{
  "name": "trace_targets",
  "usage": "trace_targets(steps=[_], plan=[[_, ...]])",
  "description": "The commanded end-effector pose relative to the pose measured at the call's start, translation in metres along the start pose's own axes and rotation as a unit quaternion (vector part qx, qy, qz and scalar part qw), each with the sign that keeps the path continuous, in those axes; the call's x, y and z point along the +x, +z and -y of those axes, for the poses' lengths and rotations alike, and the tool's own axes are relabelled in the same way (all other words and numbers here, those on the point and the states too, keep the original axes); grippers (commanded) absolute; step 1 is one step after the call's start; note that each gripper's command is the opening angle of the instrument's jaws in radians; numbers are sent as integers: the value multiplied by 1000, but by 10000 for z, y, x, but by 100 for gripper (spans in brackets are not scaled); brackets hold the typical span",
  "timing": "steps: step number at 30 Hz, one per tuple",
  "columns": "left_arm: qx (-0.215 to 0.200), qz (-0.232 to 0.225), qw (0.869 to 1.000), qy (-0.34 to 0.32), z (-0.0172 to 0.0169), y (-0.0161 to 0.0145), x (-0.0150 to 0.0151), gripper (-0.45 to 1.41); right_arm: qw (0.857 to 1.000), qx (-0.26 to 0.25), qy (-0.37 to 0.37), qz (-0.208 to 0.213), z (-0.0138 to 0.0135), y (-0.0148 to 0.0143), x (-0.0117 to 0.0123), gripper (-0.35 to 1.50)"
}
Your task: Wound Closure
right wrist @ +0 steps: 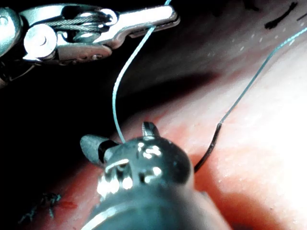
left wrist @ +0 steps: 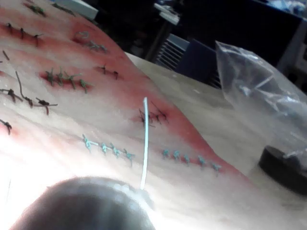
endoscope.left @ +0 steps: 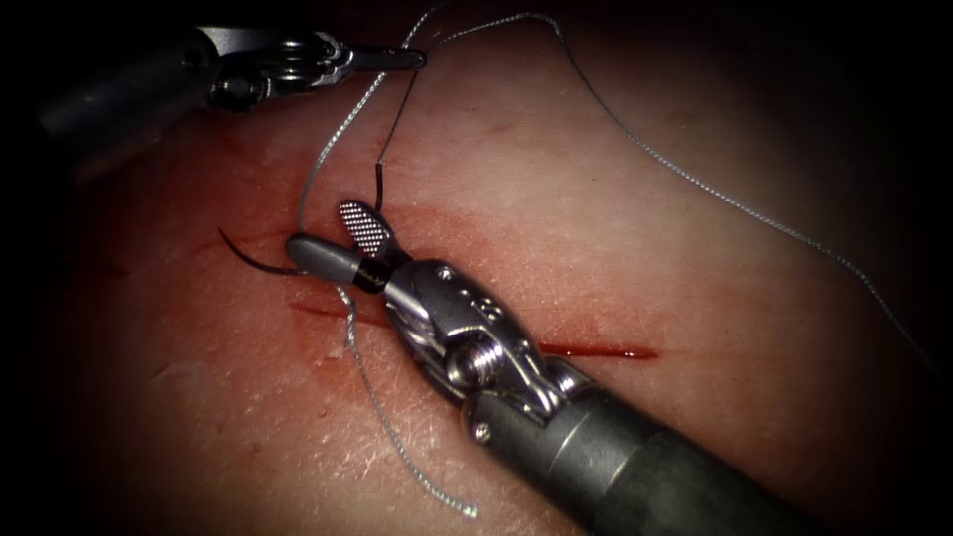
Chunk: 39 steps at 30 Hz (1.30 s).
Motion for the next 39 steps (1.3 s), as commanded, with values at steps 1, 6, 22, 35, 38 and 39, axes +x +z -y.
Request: trace_targets(steps=[1, 6, 22, 35, 38, 39], plan=[[12, 6, 1000, 2, 8, -1, -12, -45, 1000, 6, 3, 0, 14, 0, 25, 26], [53, 34, 998, -2, 31, -12, 1, -45, 997, -18, 68, 24, 34, -7, 43, -35], [127, 59, 989, -43, 74, -48, 56, -45, 990, -26, 142, -7, -62, 59, 1, -35], [20, 72, 988, -132, 18, -91, 111, -45, 963, 118, 231, -76, -67, 70, -25, -35], [-49, 59, 982, -170, 12, -92, 122, -45, 950, 143, 253, -111, -57, 79, -39, -35], [-62, 56, 982, -171, 11, -92, 123, -45, 948, 148, 256, -117, -55, 80, -41, -35]])
